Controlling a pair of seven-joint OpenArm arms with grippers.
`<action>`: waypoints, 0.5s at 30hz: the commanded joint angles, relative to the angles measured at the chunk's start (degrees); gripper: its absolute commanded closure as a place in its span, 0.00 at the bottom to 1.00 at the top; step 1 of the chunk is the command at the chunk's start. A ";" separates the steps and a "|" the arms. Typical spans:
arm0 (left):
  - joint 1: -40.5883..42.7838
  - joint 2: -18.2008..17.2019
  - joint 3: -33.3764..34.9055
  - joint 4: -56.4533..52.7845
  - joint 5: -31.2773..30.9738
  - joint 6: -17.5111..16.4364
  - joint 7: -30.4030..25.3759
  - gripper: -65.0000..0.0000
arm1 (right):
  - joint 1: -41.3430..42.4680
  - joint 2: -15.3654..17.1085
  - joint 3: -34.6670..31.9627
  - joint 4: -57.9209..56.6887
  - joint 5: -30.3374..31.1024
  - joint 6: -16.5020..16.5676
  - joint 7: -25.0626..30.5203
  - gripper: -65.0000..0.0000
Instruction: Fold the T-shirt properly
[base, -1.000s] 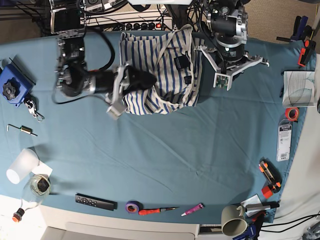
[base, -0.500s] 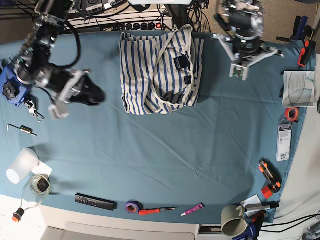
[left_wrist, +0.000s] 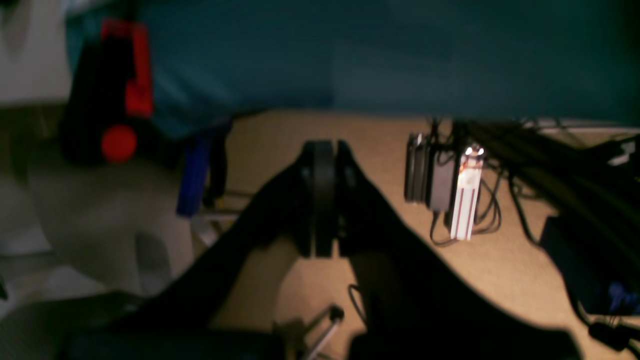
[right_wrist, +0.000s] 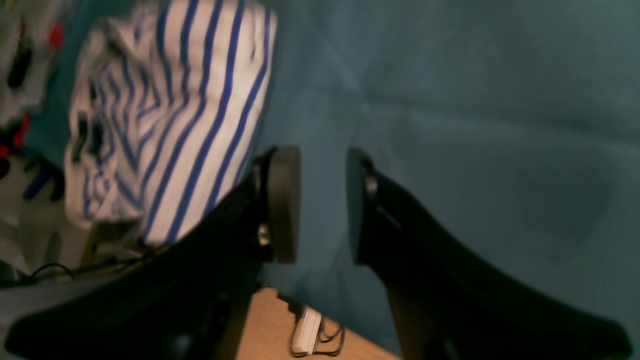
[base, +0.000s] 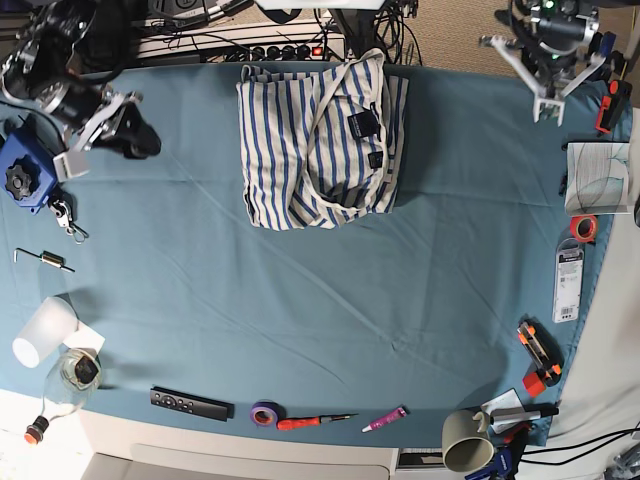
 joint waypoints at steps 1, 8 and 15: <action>1.25 -0.28 -0.61 1.07 -0.31 0.20 -0.44 1.00 | -1.68 0.81 0.37 2.16 0.50 0.08 0.99 0.75; 7.26 -0.28 -1.16 1.07 -6.23 0.22 -0.46 1.00 | -11.69 0.79 0.35 6.91 -6.51 0.08 0.99 0.75; 12.26 -0.28 -1.14 0.66 -10.69 0.20 -3.87 1.00 | -22.32 0.79 0.35 6.73 -14.27 0.08 0.99 0.75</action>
